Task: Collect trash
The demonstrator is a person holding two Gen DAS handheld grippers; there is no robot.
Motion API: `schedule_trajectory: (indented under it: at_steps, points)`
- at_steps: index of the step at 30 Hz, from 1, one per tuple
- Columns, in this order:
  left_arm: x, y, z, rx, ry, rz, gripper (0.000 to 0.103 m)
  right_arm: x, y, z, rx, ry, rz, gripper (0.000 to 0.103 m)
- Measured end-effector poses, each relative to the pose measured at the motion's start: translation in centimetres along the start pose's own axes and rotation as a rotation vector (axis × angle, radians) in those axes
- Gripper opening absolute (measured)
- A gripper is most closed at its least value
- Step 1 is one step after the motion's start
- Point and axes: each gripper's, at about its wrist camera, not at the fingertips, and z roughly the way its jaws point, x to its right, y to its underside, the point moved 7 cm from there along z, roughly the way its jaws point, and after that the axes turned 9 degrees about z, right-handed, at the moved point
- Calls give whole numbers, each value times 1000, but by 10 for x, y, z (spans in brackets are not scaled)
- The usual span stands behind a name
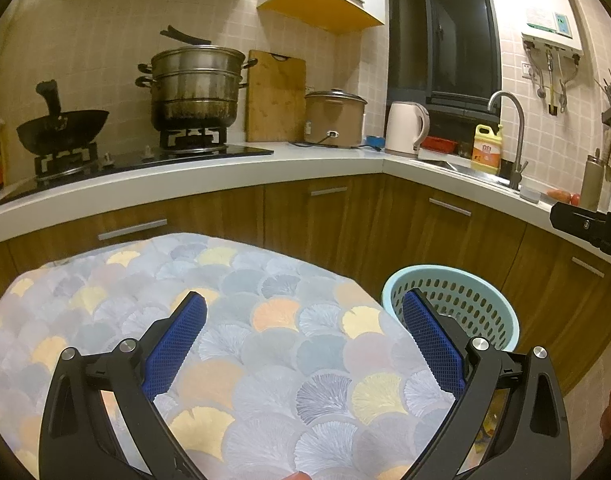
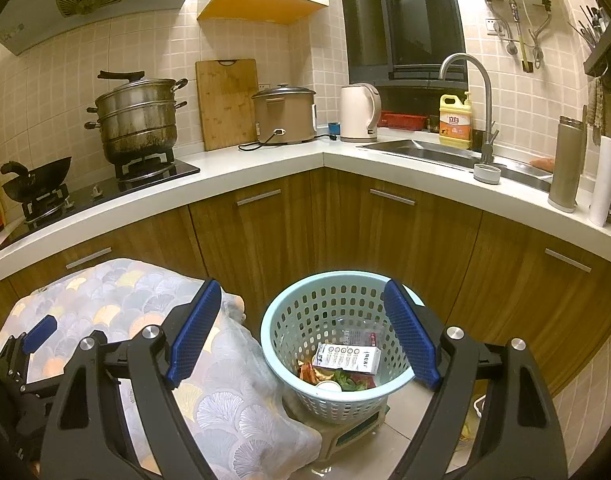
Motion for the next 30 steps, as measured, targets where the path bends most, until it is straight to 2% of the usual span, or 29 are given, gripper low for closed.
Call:
schedule_trajectory:
  at_steps: [21, 25, 28, 30]
  points:
    - [6, -6, -8, 43, -64, 63, 95, 1, 3, 3, -6, -3, -1, 79]
    - [5, -5, -4, 17, -37, 53, 96, 2, 4, 4, -5, -1, -1, 79]
    - [3, -2, 1, -14, 21, 13, 96, 3, 4, 4, -5, -1, 0, 79]
    - [1, -1, 3, -18, 20, 6, 96, 3, 5, 4, -6, -1, -1, 79]
